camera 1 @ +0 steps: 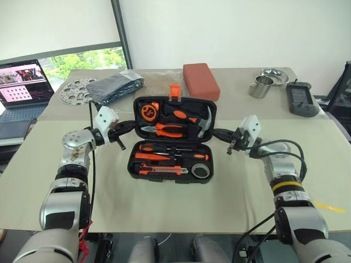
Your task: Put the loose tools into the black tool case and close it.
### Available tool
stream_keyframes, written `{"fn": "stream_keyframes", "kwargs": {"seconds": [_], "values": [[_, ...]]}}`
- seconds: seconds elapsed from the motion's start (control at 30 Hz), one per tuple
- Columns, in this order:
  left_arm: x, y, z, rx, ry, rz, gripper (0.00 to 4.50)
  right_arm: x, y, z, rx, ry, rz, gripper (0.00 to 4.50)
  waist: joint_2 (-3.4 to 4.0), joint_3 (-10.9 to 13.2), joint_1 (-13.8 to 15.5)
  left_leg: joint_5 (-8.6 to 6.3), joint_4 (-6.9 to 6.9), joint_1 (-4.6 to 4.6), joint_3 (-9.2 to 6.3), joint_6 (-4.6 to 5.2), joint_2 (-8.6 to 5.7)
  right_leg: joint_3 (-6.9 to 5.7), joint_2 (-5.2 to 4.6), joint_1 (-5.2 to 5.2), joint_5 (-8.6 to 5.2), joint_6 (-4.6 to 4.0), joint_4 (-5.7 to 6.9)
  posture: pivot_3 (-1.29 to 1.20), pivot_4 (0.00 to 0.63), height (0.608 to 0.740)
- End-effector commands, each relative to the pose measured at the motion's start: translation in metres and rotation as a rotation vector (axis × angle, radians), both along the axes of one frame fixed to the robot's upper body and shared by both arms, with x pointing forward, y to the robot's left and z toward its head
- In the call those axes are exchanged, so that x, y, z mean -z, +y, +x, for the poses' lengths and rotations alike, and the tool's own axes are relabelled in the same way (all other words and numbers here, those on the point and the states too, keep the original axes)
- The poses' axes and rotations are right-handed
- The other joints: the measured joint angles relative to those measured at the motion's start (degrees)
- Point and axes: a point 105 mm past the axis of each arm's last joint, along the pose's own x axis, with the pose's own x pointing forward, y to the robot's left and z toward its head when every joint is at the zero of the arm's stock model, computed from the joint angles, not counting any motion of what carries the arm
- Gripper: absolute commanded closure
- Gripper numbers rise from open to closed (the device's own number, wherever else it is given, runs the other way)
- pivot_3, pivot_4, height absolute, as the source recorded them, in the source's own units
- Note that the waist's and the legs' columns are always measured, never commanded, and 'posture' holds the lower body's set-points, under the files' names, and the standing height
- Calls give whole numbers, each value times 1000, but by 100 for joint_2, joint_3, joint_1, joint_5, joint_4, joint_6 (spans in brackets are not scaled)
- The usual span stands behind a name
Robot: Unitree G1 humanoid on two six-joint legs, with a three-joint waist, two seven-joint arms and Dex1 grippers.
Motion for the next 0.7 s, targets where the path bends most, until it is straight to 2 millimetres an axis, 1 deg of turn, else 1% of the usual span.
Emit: {"fn": "stream_keyframes", "kwargs": {"seconds": [0.03,0.13,0.23,0.37,0.4,0.47,0.5,0.53,0.57,0.6,0.63,0.7], "values": [[-30,-12,1,32,-204,63,4474,-40,3,7,3,-204,-15,4500,0,0,-3,0,0,1,1,0,1,1,-1,1,0,0,1,0,150,740],[-33,-15,-1,34,-280,100,4474,-41,2,7,9,-257,-56,4500,0,0,-4,0,-7,1,3,0,2,3,-2,0,1,-1,-1,0,150,740],[-30,-16,-6,50,-344,169,4474,-37,0,3,5,-312,-113,4500,0,0,-4,0,-13,-1,4,1,5,2,-3,-3,1,-2,-3,0,150,740],[-14,-13,-16,98,-374,300,4474,-25,-2,-5,-22,-357,-220,4500,0,0,-16,-1,-19,3,12,2,9,4,-6,-3,1,-2,-4,0,150,740],[-6,-9,-18,108,-366,366,4500,-21,-5,-8,-25,-365,-245,4135,0,0,-16,-1,-20,4,13,2,9,5,-7,-3,1,-2,-5,0,150,740],[10,-3,-27,173,-351,505,3756,-15,-9,-13,-32,-396,-290,3451,0,0,-20,-1,-21,9,15,2,10,7,-7,-2,1,-2,-4,0,150,740],[15,-2,-32,209,-345,537,3552,-14,-11,-15,-28,-412,-302,3131,1,-1,-18,-2,-22,15,18,3,11,9,-7,2,1,-2,-3,0,150,740],[17,0,-37,237,-359,563,3181,-15,-16,-17,-12,-442,-306,2820,1,0,-16,-2,-23,23,18,3,11,8,-7,12,1,-2,-6,0,150,740],[15,6,-37,204,-378,560,3032,-13,-24,-20,7,-448,-323,2703,1,0,-17,-2,-23,25,19,3,11,8,-7,14,1,-2,-5,0,150,740],[12,11,-36,174,-390,557,2337,-12,-30,-22,23,-449,-336,2618,0,0,-16,-2,-23,37,26,3,11,10,-11,25,1,-2,-6,0,150,740],[9,16,-36,150,-402,552,2231,-7,-38,-24,38,-433,-353,2618,0,0,-14,-2,-22,36,31,3,11,9,-17,26,1,-2,-11,0,150,740],[7,25,-37,121,-416,560,1459,1,-50,-28,55,-404,-387,2618,-2,1,-18,-2,-20,36,38,3,9,9,-29,26,1,-2,-13,0,150,740]]}}
